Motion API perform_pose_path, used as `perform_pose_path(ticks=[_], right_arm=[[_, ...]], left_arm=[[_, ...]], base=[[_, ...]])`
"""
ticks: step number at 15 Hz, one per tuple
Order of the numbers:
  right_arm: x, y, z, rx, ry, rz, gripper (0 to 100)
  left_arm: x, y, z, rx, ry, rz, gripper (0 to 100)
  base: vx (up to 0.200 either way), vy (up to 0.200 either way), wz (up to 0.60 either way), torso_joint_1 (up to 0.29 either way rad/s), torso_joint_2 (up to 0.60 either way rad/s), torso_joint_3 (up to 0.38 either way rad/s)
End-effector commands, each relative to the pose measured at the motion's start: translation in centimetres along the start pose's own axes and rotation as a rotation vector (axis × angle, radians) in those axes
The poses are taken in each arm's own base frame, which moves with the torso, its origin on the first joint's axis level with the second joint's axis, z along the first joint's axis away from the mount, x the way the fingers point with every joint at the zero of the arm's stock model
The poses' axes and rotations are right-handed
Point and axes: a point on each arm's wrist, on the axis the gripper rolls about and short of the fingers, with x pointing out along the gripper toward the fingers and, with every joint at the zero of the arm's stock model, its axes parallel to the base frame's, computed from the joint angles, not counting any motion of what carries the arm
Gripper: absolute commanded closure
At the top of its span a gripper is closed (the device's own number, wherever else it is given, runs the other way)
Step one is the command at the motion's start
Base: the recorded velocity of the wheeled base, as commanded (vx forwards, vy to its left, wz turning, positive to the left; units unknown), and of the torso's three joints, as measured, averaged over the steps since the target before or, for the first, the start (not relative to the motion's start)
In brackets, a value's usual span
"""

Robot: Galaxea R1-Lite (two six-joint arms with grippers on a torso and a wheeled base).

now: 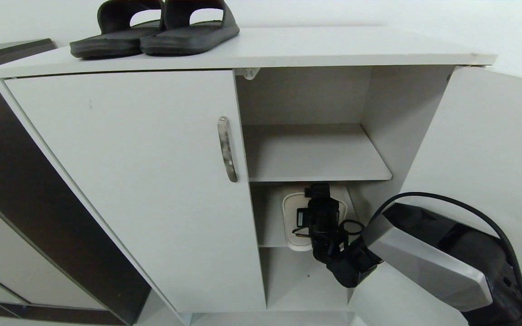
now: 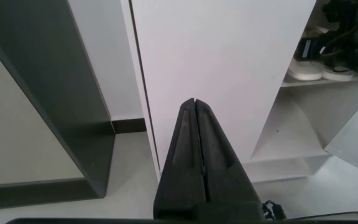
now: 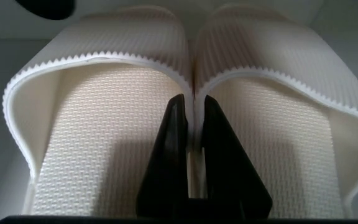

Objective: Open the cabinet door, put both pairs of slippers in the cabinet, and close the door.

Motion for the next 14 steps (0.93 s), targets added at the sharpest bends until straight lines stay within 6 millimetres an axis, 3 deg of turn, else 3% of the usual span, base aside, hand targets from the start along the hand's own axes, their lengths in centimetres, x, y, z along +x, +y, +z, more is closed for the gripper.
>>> perform_pose_path(ticks=[1, 8, 9, 11, 14], right_arm=[[0.3, 0.1, -0.6, -0.002, 0.003, -0.002, 100], [0.6, 0.2, -1.6, -0.012, 0.017, -0.003, 100], [0.6, 0.2, -1.6, -0.012, 0.017, -0.003, 0], [0.3, 0.1, -2.1, -0.029, 0.030, -0.003, 0], [-2.7, -0.8, -0.9, -0.062, 0.026, 0.017, 0]], left_arm=[[0.0, 0.0, 0.0, -0.001, 0.000, 0.000, 100], [0.0, 0.0, 0.0, -0.001, 0.000, 0.000, 100], [0.0, 0.0, 0.0, -0.001, 0.001, 0.000, 100], [0.0, 0.0, 0.0, -0.001, 0.000, 0.000, 100], [0.0, 0.0, 0.0, 0.002, 0.001, 0.000, 100]], base=[[0.000, 0.000, 0.00, 0.000, 0.00, 0.000], [0.000, 0.000, 0.00, 0.000, 0.00, 0.000], [0.000, 0.000, 0.00, 0.000, 0.00, 0.000], [0.000, 0.000, 0.00, 0.000, 0.00, 0.000], [0.000, 0.000, 0.00, 0.000, 0.00, 0.000]])
